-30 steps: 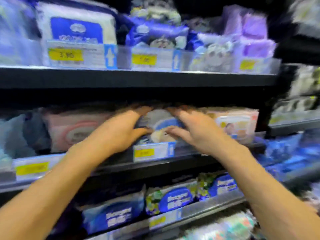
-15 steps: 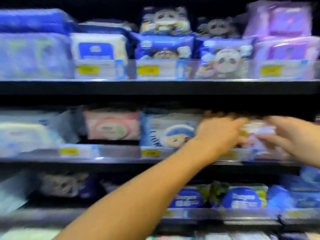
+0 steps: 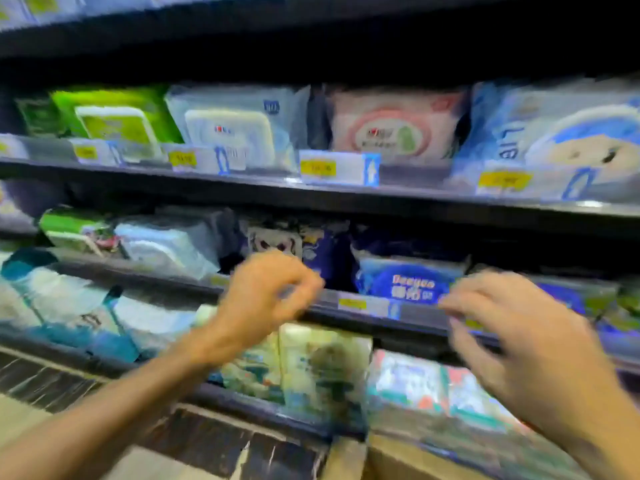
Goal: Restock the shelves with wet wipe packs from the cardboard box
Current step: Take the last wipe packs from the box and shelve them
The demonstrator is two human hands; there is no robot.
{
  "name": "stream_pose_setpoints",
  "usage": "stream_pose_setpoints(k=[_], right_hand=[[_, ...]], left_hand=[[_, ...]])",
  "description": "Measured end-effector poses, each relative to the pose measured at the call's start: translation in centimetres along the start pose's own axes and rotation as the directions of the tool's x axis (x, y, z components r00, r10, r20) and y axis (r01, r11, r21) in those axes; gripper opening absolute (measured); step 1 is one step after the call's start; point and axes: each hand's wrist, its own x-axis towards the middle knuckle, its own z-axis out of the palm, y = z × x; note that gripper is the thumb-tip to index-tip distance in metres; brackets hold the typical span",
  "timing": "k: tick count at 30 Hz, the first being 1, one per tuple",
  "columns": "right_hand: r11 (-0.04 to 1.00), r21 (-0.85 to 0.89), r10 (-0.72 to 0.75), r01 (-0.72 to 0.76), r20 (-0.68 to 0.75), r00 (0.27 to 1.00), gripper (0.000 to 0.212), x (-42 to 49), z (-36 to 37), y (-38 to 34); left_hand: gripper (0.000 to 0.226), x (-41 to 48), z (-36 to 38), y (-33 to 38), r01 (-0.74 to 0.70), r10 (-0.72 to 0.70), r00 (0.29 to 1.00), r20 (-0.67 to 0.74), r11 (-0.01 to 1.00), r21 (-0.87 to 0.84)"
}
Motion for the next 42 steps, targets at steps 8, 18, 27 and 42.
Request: stream_pose_setpoints(k=[8,18,27,42], right_hand=[[0.978,-0.166,0.185,-0.125,0.425,0.886,0.063,15.3,17.6,-6.7],[0.933,-0.250,0.353,-0.260,0.483,0.801,0.085,19.4,20.0,-6.9],[0.982,-0.024,-0.183,0.188,-0.366,0.912,0.018,21.3,6.3,-13.1],[0.969,-0.239,0.108,-0.066,0.168,0.980,0.061,30.5,7.3,-13.7]], left_hand=[[0.080,4.5,-1.1,-16.6,0.219,-0.384,0.845,0.372,0.884,0.414],[0.087,6.9,-0.3,-17.7,0.201,-0.347,0.870,0.349,0.898,0.391],[0.017,0.6,-12.1,-13.4,-0.089,0.117,0.841,-0.528,0.993,0.077],[0.054,10.7,-18.5,-15.0,-0.097,0.140,0.989,-0.044,0.849,0.519]])
